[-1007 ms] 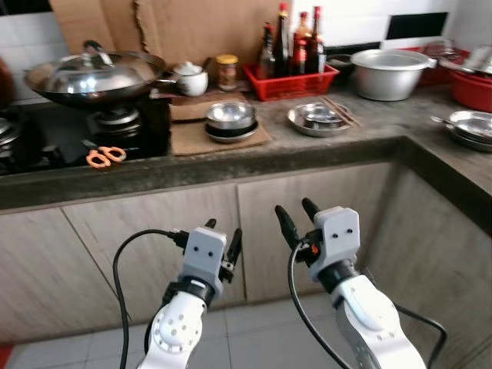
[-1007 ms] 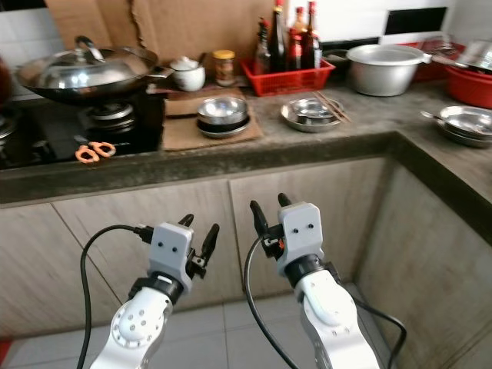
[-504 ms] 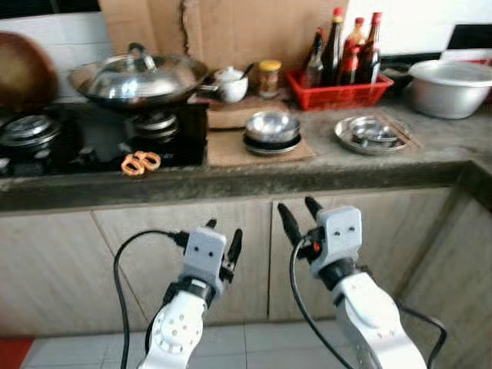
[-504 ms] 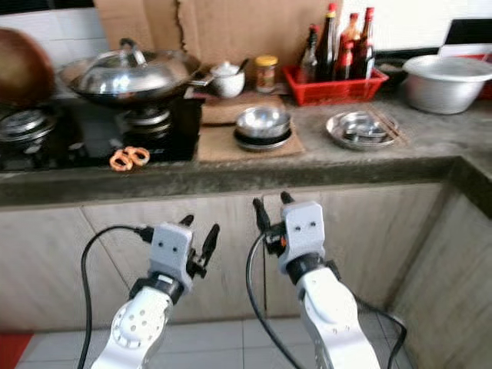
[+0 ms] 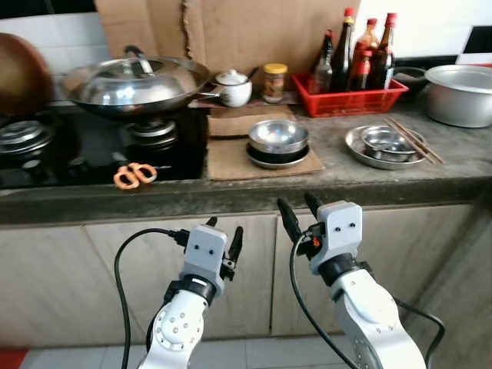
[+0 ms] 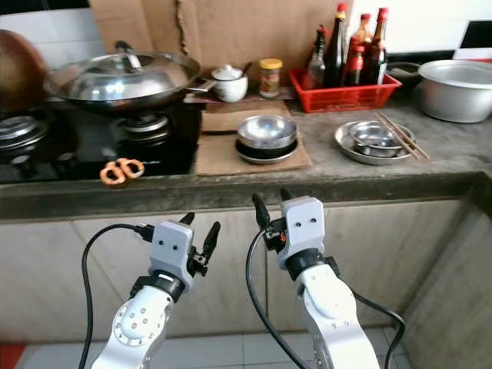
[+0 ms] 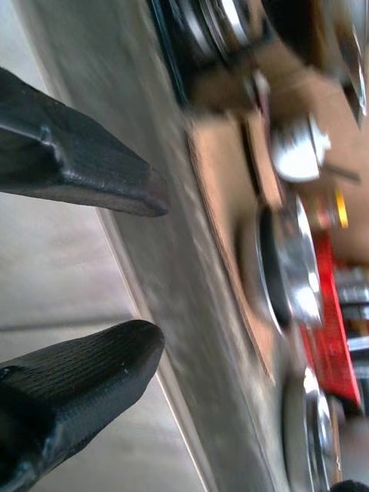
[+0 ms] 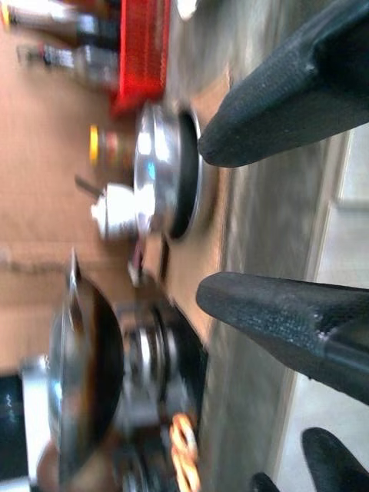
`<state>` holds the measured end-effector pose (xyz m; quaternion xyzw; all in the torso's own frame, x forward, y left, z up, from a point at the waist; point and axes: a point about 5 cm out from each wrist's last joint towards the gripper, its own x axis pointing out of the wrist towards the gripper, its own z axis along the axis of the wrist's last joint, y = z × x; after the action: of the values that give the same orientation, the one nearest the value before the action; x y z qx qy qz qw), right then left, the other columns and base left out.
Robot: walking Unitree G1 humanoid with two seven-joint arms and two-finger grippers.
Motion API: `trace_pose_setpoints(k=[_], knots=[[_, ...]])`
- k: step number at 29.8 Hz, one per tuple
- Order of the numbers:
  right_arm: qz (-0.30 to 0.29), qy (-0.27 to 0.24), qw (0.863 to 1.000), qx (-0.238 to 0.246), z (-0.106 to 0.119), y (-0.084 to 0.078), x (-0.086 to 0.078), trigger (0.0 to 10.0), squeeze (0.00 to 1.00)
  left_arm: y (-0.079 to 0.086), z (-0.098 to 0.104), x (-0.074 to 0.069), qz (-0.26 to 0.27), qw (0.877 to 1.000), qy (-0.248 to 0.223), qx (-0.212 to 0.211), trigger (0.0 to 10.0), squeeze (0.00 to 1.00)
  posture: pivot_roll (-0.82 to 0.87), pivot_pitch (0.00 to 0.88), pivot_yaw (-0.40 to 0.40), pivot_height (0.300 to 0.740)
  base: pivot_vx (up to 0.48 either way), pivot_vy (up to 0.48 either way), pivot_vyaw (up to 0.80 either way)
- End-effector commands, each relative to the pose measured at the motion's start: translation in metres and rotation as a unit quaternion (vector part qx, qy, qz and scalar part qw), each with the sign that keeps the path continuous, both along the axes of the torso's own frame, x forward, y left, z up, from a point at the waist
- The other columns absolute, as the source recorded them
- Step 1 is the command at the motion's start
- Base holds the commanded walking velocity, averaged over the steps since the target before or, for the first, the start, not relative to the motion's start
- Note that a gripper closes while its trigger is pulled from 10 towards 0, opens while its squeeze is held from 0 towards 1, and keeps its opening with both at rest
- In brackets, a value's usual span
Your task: Kitchen organization
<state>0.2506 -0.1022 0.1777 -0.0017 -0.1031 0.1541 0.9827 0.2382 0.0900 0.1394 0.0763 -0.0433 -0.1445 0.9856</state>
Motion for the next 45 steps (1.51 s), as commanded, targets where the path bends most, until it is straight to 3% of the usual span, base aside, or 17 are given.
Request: trace_pose_setpoints(k=[1,20,27,28,30,31,33,34,35,45], knots=[[-0.010,0.003,1.000,-0.005,-0.001,-0.007,0.003,10.0,0.00,-0.007,0.007,0.001,-0.010,1.000,-0.012,-0.008,10.0,0.00,0.03,0.000,0.007,0.740,0.304,0.000,-0.80],[-0.012,-0.029,0.999,0.004,0.015,-0.010,0.019,10.0,0.00,-0.004,0.009,0.002,-0.002,1.000,-0.013,-0.017,10.0,0.00,0.03,0.002,0.010,0.740,0.269,0.000,0.00],[0.008,-0.047,0.999,0.006,0.030,-0.003,0.035,10.0,0.00,-0.003,0.009,0.004,0.005,1.000,-0.015,-0.015,10.0,0.00,0.04,0.010,0.004,0.740,0.000,0.000,0.00],[0.015,-0.051,0.999,0.007,0.032,-0.001,0.038,10.0,0.93,-0.003,0.009,0.004,0.006,1.000,-0.014,-0.013,10.0,0.00,0.04,0.010,0.004,0.740,0.000,0.000,0.00],[0.017,-0.052,0.998,0.007,0.033,0.000,0.039,10.0,0.93,-0.003,0.008,0.004,0.007,1.000,-0.014,-0.013,10.0,0.00,0.04,0.010,0.004,0.740,0.000,0.000,0.00],[0.024,-0.052,0.998,0.010,0.035,0.002,0.042,10.0,1.00,-0.004,0.009,0.004,0.007,1.000,-0.014,-0.013,10.0,0.00,0.04,0.010,0.000,0.740,0.000,0.000,0.00],[0.048,-0.045,0.998,-0.006,0.036,0.011,0.048,10.0,1.00,-0.004,0.009,0.004,0.008,1.000,-0.014,-0.014,10.0,0.00,0.04,0.012,0.001,0.740,0.000,0.000,0.00],[0.060,-0.043,0.997,-0.006,0.038,0.016,0.051,10.0,0.55,-0.004,0.009,0.004,0.008,1.000,-0.014,-0.015,10.0,0.00,0.04,0.013,-0.003,0.740,0.000,0.000,0.00],[0.068,-0.038,0.997,-0.006,0.039,0.020,0.054,10.0,0.00,-0.004,0.009,0.004,0.009,1.000,-0.015,-0.015,10.0,0.00,0.04,0.013,-0.006,0.740,0.000,0.000,0.00],[0.078,-0.021,0.997,-0.015,0.048,0.029,0.076,10.0,0.00,-0.003,0.009,0.003,0.016,1.000,-0.016,-0.016,10.0,0.00,0.04,0.021,-0.018,0.740,0.000,0.000,0.04]])
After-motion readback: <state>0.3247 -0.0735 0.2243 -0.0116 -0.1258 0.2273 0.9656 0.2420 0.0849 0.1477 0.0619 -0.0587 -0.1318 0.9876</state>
